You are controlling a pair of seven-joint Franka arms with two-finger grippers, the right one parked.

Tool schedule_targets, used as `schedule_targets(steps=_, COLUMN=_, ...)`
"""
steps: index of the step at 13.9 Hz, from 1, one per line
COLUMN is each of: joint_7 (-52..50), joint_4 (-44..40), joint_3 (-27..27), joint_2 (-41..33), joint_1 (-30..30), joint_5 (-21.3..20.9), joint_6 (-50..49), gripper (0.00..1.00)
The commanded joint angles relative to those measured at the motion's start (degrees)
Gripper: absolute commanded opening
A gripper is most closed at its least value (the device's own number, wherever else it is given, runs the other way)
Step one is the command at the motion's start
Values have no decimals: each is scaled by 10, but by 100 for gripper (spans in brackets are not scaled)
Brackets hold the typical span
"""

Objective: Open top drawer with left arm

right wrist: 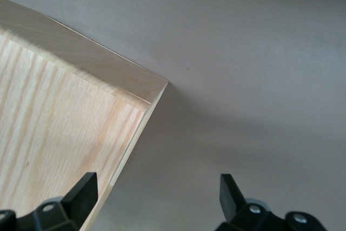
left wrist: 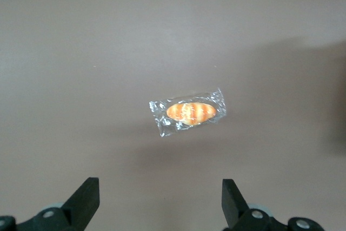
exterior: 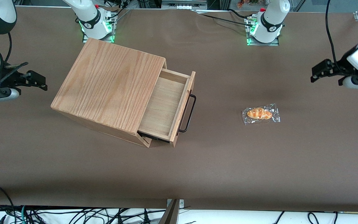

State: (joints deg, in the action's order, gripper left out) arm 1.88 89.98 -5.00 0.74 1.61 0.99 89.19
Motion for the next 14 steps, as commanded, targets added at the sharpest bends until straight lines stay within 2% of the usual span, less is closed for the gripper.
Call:
schedule_targets(steps=1, joint_7=10, joint_4=25, joint_3=4, joint_2=-21, joint_1=-5, joint_5=-5, joint_6=-3, gripper=100)
schedule_targets(steps=14, joint_7=10, joint_4=25, joint_3=4, joint_2=-16, joint_1=1, joint_5=-13, joint_6=20, gripper=100)
